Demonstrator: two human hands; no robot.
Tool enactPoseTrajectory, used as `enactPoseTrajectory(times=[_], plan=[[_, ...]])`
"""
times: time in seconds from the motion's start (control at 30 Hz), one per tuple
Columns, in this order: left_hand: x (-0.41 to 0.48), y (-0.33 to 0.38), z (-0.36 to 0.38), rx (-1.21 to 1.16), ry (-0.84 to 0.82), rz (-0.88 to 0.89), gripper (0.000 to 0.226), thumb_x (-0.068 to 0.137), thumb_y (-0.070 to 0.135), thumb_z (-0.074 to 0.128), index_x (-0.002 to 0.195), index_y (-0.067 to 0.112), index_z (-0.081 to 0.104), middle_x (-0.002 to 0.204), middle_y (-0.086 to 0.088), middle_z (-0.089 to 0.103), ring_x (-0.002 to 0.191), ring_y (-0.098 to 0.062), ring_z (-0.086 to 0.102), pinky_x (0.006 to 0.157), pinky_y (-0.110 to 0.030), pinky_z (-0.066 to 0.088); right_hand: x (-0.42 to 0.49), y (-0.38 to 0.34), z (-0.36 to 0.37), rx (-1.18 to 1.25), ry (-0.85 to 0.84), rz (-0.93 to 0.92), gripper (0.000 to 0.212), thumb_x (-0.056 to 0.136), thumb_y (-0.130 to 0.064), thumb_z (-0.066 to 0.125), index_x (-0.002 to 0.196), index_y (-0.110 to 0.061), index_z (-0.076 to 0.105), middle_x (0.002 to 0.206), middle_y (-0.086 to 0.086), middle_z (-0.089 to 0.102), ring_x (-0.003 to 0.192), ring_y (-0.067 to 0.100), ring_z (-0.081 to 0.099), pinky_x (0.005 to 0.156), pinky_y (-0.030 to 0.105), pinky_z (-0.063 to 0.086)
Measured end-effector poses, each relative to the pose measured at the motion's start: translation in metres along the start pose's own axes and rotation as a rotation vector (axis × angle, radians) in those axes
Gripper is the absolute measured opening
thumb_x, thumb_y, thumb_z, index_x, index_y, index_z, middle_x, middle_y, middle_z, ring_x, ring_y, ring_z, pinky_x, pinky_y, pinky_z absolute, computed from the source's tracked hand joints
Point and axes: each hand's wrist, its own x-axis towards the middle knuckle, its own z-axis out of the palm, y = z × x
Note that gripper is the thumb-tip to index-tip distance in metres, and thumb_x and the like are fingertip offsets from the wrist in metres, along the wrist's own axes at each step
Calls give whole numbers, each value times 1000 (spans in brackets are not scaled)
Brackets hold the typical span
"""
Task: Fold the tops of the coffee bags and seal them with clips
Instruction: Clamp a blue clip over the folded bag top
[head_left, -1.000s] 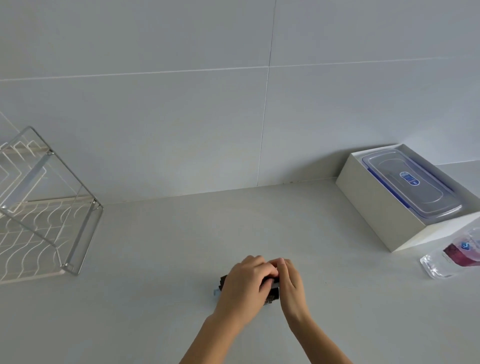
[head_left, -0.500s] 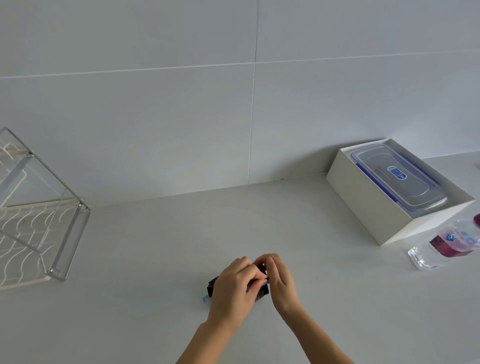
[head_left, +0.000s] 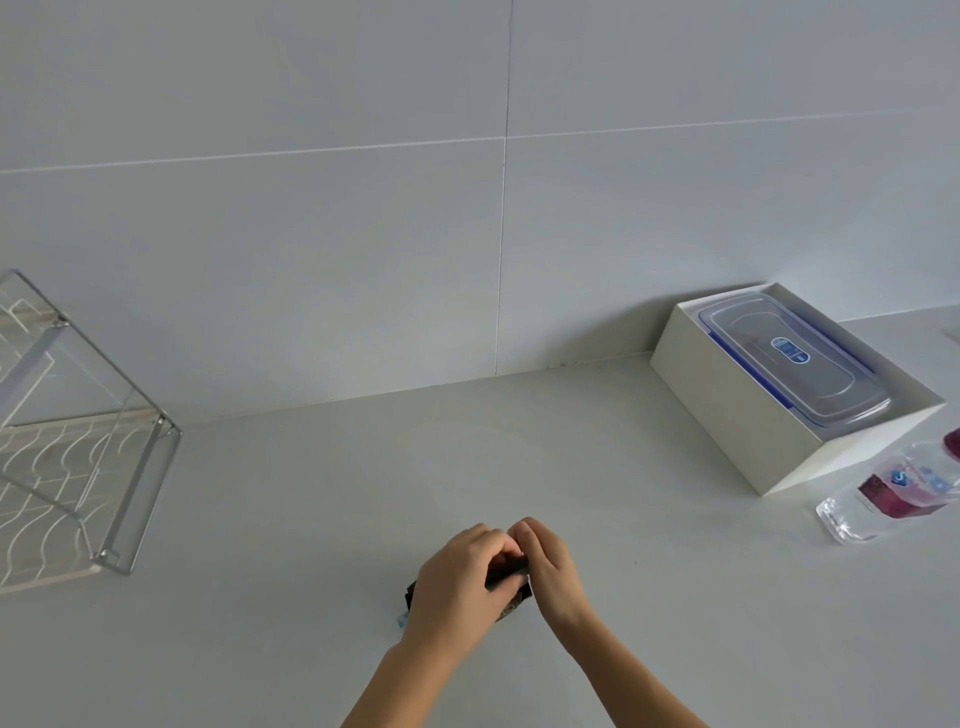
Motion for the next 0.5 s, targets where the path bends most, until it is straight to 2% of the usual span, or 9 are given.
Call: enactPoseTrajectory(times=[0.13, 0.2, 0.27, 0.37, 0.5], plan=[[-4, -1, 3, 50, 51, 6, 14, 76, 37, 66, 76, 25, 59, 73, 9, 55, 71, -6, 49, 49, -8, 28, -1, -1, 3, 0, 7, -9, 33, 97, -8, 36, 66, -9, 48, 65, 5, 46, 65, 20, 43, 58, 32, 36], [-6, -1, 4, 53, 72, 31, 14, 75, 32, 69, 70, 23, 59, 68, 8, 52, 65, -5, 45, 48, -9, 25, 1, 3, 3, -23, 10, -14, 34, 98, -9, 33, 69, -10, 51, 66, 4, 50, 65, 23, 48, 59, 39, 41], [-9, -1, 5, 38, 77, 48, 15, 74, 28, 71, 67, 22, 59, 65, 8, 50, 62, -2, 41, 48, -7, 24, 0, 8, 3, -65, 1, -26, 33, 98, -16, 33, 71, -11, 52, 67, 4, 53, 66, 32, 51, 61, 48, 48], [-12, 0, 7, -4, 69, 59, 14, 73, 24, 71, 65, 21, 60, 63, 13, 42, 61, -1, 39, 49, -8, 26, -3, 12, 0, -140, 8, -55, 33, 93, -34, 32, 72, -18, 51, 68, 0, 55, 73, 42, 56, 63, 51, 51], [-11, -2, 9, -61, 51, 13, 15, 75, 24, 70, 65, 19, 61, 61, 14, 41, 56, -3, 42, 50, -9, 28, -2, 13, 0, -194, 21, -72, 32, 90, -41, 30, 70, -23, 47, 64, -5, 51, 64, 31, 53, 58, 45, 49]])
